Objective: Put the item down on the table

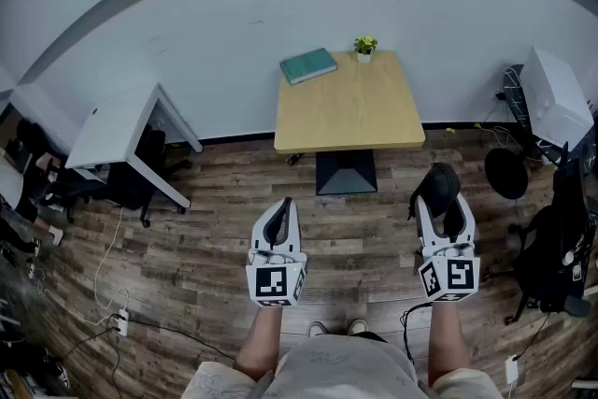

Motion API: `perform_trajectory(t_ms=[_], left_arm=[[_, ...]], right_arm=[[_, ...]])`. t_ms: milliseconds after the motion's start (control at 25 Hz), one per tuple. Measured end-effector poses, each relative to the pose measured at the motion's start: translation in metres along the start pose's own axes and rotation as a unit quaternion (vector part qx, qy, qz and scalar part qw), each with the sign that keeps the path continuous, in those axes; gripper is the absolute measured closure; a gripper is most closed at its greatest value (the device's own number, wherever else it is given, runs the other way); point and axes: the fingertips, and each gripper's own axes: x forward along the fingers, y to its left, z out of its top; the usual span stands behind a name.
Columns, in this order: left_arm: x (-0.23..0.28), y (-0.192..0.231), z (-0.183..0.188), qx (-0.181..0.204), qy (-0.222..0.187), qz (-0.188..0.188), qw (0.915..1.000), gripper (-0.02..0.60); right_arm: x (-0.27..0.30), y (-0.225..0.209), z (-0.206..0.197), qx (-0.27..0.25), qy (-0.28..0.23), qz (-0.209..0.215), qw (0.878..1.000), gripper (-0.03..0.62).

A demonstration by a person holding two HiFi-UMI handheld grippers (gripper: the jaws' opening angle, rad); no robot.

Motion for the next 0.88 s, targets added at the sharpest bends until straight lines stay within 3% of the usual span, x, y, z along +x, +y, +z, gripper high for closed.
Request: perform_trajectory(t_ms=[440, 880], left_arm=[[-0.029, 0.007, 0.003, -0.007, 0.002, -0.001, 1.0, 0.574], [-0.038, -0.031, -0.01, 0.002, 0.021, 0.009, 0.9997, 0.574]], right_arm=[[-0.01, 0.034, -0.005, 0.007, 0.008, 0.018, 1.0, 0.319], [-0.037, 0.005, -0.02, 0.009, 0.008, 0.019, 1.0, 0.319]])
